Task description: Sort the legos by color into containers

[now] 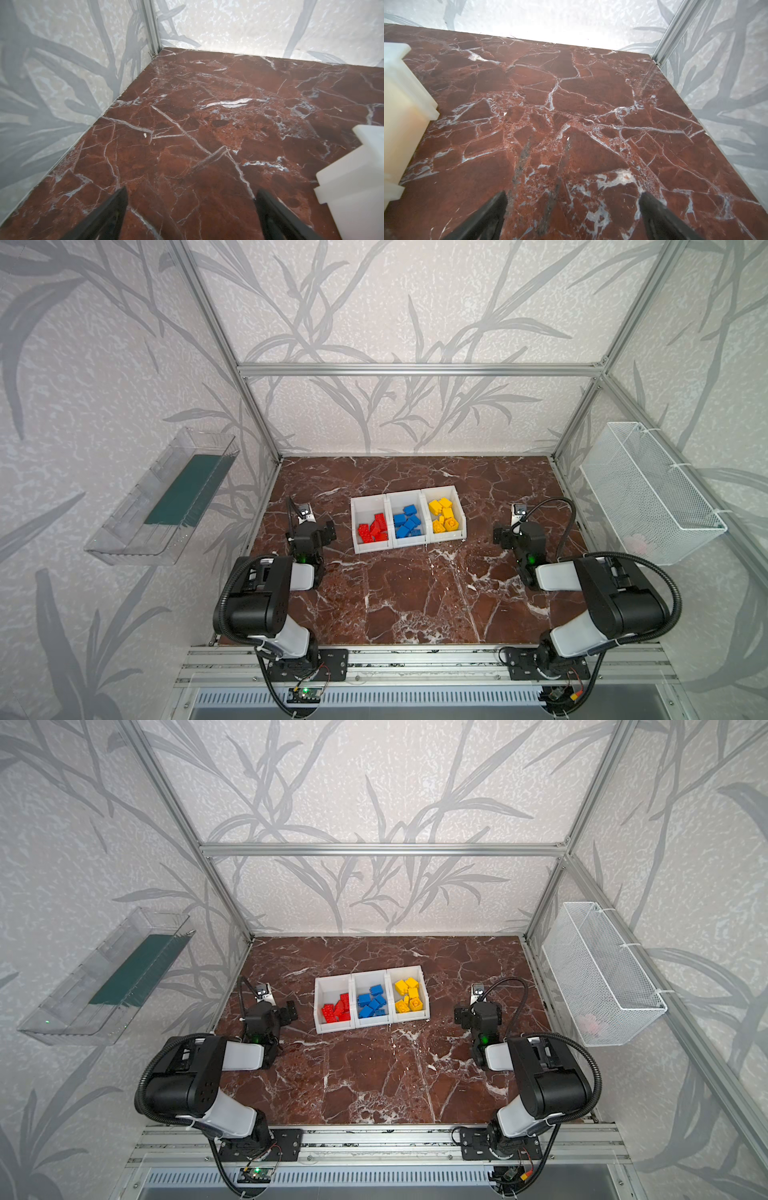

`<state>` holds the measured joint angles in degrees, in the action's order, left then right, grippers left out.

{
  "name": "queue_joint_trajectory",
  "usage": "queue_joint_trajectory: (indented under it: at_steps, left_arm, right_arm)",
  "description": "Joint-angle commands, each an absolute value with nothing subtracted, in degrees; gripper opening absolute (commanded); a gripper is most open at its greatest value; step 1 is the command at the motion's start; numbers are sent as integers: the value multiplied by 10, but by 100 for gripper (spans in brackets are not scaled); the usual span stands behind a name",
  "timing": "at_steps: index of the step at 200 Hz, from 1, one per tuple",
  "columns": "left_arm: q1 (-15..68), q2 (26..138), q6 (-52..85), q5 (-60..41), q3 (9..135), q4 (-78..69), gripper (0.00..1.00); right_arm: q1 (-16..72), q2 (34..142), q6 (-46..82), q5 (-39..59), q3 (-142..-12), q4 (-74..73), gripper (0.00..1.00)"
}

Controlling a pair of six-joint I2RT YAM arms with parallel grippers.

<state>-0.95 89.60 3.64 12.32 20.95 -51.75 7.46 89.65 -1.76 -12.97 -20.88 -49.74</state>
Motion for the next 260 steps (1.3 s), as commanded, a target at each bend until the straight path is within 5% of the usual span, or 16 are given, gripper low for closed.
queue_joint_trajectory:
  at_steps: [1,163,206,223,241,260]
  left_arm:
    - [-11,898,32,115,211,-547,99]
    - [-7,901,22,101,213,-551,99]
    - [-5,906,7,69,161,-659,99]
    - [-6,902,20,99,215,-547,99]
    - [-6,902,21,102,217,-543,99]
    - [-5,900,21,102,209,-555,99]
  right_arm:
    - [72,886,-16,-129,-220,-510,99]
    - [72,884,-16,-128,-218,-512,99]
    - [73,916,-32,-104,-92,-785,99]
    - [72,927,-27,-130,-138,-725,99]
    - [73,871,-21,-117,-240,-445,99]
    - [73,915,-33,-115,-201,-597,99]
